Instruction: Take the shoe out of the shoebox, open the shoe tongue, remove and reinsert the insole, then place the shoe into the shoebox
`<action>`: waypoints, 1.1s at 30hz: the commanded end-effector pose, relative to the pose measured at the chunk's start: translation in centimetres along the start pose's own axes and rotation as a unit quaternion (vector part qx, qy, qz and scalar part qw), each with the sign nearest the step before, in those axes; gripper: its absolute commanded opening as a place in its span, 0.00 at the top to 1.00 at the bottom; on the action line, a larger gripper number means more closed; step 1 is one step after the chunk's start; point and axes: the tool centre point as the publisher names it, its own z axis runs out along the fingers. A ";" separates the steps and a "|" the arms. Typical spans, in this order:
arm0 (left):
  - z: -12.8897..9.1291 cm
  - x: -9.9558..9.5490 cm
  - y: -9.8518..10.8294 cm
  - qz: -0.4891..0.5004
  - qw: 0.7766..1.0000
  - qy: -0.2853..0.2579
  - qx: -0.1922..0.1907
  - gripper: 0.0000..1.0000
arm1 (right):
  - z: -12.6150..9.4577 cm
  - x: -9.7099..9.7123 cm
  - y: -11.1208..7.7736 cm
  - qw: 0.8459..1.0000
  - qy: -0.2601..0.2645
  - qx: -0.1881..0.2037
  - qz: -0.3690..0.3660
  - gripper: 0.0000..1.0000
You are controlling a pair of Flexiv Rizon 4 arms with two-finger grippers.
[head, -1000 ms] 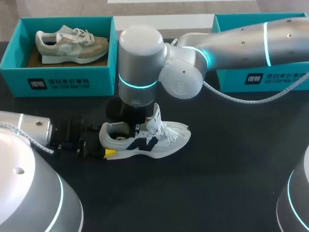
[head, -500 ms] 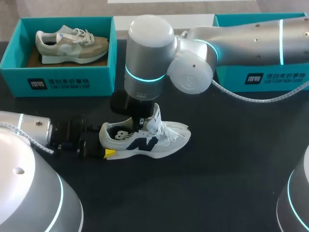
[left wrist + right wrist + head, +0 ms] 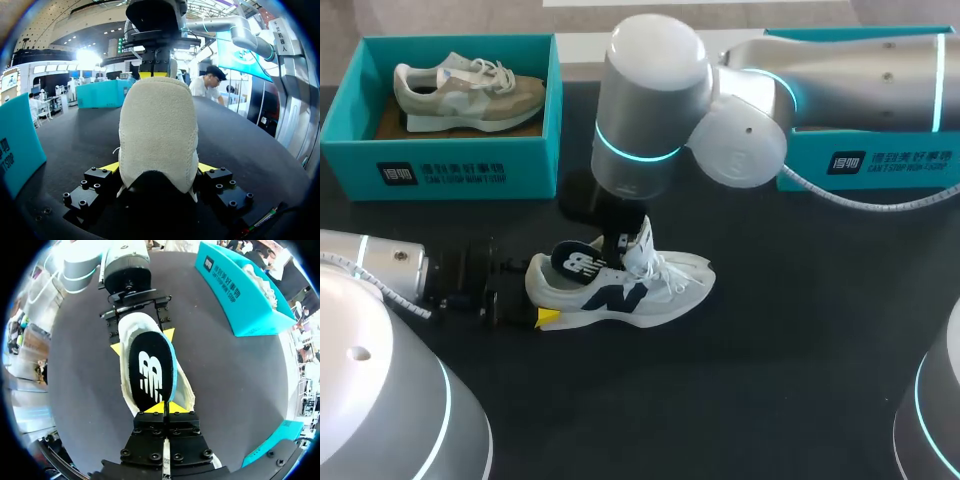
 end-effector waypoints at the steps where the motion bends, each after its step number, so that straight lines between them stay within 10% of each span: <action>1: 0.5 0.2 0.5 0.000 1.000 0.000 0.000 1.00 | -0.7 0.1 -0.3 1.000 -0.002 -0.013 -0.004 1.00; 13: 0.5 0.2 0.5 0.000 1.000 0.000 0.000 1.00 | -1.9 -0.2 4.1 0.995 0.046 -0.084 -0.040 1.00; 33: 0.5 0.2 0.5 0.000 1.000 0.000 0.000 1.00 | -1.0 1.4 9.2 0.976 0.169 -0.095 -0.097 1.00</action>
